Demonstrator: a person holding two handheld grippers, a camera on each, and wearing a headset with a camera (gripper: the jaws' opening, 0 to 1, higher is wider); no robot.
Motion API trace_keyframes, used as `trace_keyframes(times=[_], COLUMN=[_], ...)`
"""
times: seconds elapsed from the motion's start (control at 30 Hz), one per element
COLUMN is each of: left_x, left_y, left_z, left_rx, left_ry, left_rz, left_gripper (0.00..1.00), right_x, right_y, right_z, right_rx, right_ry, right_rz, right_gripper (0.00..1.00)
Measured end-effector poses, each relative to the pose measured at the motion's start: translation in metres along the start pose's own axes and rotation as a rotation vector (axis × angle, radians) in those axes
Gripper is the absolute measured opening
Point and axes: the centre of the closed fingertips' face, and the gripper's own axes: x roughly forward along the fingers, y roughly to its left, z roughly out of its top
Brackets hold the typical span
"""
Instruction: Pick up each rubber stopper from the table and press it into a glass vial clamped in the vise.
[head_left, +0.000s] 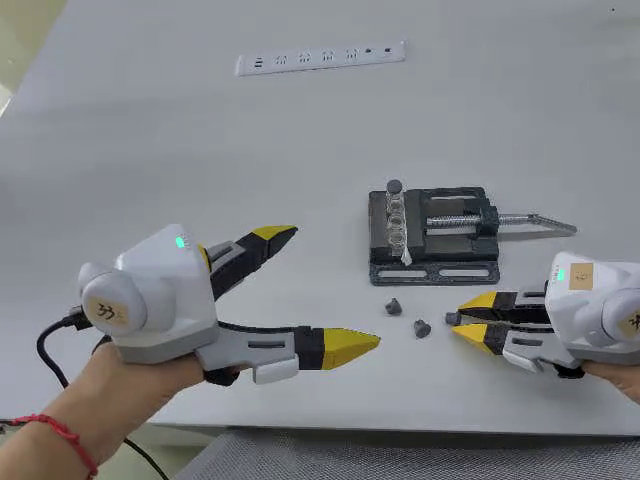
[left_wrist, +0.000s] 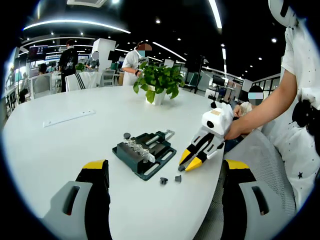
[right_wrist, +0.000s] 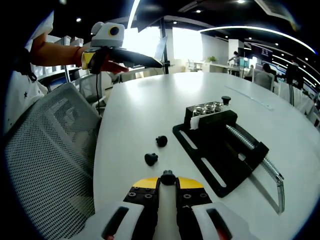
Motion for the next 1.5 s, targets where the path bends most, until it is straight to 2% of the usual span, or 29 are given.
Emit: trace_keyframes(times=[0.83, 1.03, 1.13, 1.3, 1.37, 1.4, 1.5], left_x=[0.003, 0.005, 0.006, 0.009, 0.010, 0.011, 0.012], left_y=[-0.001, -0.001, -0.003, -0.009, -0.012, -0.015, -0.023], left_z=[0.001, 0.002, 0.004, 0.017, 0.022, 0.027, 0.038], left_rx=[-0.001, 0.000, 0.003, 0.013, 0.016, 0.017, 0.020], left_ry=[-0.001, -0.003, -0.008, -0.031, -0.039, -0.043, -0.049], left_rz=[-0.006, -0.009, -0.016, -0.036, -0.051, -0.066, -0.103], left_gripper=[0.93, 0.92, 0.91, 0.86, 0.81, 0.78, 0.66], right_x=[0.000, -0.006, -0.012, -0.033, -0.042, -0.047, -0.059], right_y=[0.000, -0.003, -0.004, 0.003, 0.007, 0.010, 0.012], right_z=[0.001, 0.005, 0.012, 0.047, 0.063, 0.073, 0.094], right_rx=[0.010, 0.026, 0.035, 0.113, 0.107, 0.124, 0.126], right_ry=[0.001, -0.014, -0.023, -0.106, -0.136, -0.160, -0.209], right_rz=[0.004, 0.012, 0.018, 0.092, 0.113, 0.148, 0.202], right_gripper=[0.08, 0.08, 0.07, 0.07, 0.07, 0.07, 0.07])
